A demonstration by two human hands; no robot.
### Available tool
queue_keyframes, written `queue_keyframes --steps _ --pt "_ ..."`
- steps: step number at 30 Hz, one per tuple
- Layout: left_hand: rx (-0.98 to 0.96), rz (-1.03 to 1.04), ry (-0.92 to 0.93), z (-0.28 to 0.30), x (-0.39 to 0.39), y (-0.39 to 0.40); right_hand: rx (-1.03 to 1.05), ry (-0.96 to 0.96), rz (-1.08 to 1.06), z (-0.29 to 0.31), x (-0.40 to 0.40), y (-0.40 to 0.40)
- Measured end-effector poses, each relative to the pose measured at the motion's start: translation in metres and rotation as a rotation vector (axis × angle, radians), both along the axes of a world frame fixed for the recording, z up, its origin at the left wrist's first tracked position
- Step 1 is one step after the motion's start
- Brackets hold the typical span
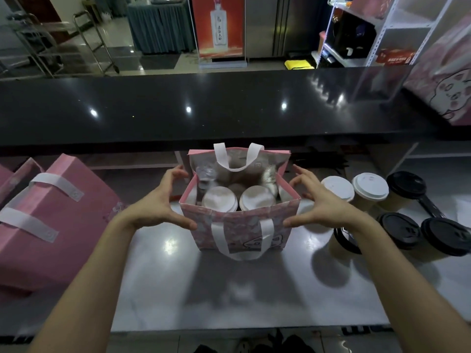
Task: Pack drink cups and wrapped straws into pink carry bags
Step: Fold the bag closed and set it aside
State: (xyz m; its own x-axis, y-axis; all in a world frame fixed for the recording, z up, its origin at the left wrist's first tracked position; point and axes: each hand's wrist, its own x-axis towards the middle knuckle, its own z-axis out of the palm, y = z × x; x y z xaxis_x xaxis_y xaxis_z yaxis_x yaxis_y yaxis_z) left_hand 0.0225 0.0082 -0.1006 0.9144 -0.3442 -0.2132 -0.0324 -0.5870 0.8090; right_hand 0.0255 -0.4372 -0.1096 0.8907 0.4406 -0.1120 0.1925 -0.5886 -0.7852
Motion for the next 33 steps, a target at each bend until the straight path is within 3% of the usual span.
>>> queue_keyframes --steps 7,15,20,25,33 --pt "-0.095 -0.064 0.026 0.004 0.038 -0.005 0.199 0.132 0.024 -0.006 0.047 0.008" --pt "-0.127 0.124 -0.127 -0.001 0.042 -0.005 0.284 -0.031 -0.18 -0.023 0.055 0.012" --pt "-0.195 0.237 -0.209 -0.009 0.038 -0.014 0.237 -0.13 -0.244 -0.019 0.048 0.017" --pt "-0.119 0.127 -0.238 -0.003 0.035 -0.019 0.188 -0.162 -0.276 -0.005 0.041 0.025" --pt "-0.1 0.129 -0.372 0.001 0.032 -0.04 0.027 -0.255 -0.215 0.004 0.037 0.036"
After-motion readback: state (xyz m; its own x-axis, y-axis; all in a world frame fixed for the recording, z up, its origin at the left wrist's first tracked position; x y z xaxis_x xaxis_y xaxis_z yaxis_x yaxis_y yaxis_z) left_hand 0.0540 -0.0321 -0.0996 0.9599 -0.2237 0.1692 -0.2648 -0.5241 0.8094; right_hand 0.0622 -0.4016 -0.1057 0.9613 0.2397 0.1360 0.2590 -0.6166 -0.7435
